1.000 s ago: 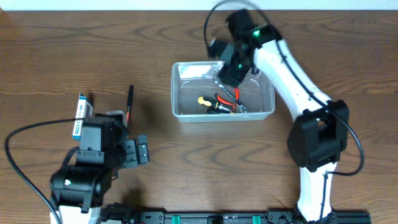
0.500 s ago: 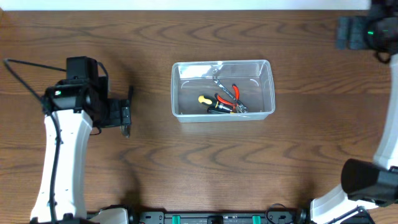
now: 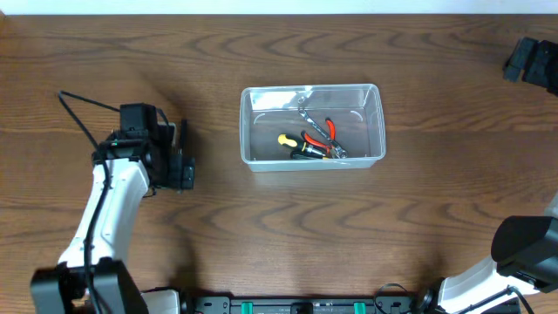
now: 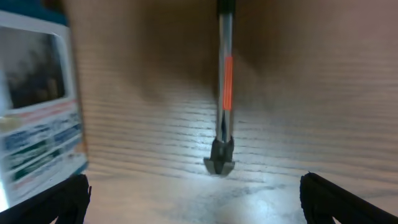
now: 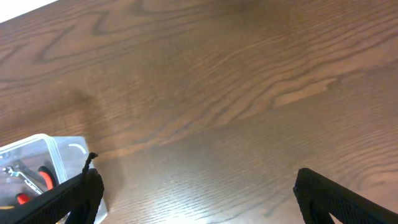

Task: Pack container
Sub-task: 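Lower the left gripper onto the orange pry tool and grasp it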

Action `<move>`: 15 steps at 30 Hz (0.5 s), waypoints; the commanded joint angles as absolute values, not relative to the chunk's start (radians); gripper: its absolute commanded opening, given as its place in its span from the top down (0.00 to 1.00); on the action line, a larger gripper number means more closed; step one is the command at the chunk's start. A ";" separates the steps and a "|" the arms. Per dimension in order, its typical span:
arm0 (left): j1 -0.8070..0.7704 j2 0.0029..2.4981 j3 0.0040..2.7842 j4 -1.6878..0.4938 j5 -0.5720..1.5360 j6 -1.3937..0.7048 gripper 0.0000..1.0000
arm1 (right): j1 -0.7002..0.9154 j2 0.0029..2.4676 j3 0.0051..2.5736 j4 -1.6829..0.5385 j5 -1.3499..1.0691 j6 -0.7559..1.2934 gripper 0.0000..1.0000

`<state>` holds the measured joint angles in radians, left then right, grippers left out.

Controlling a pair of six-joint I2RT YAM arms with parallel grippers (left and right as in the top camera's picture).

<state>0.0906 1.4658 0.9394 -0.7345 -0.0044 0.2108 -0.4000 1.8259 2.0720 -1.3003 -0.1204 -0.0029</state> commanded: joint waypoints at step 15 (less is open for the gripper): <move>0.093 1.726 0.925 -0.655 0.018 0.231 0.02 | -0.391 1.824 2.055 -1.294 -0.142 0.010 0.01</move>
<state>0.0906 1.6962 0.9241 -0.6533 0.0048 0.2153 -0.4000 1.8259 2.0594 -1.2961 -0.1322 -0.0029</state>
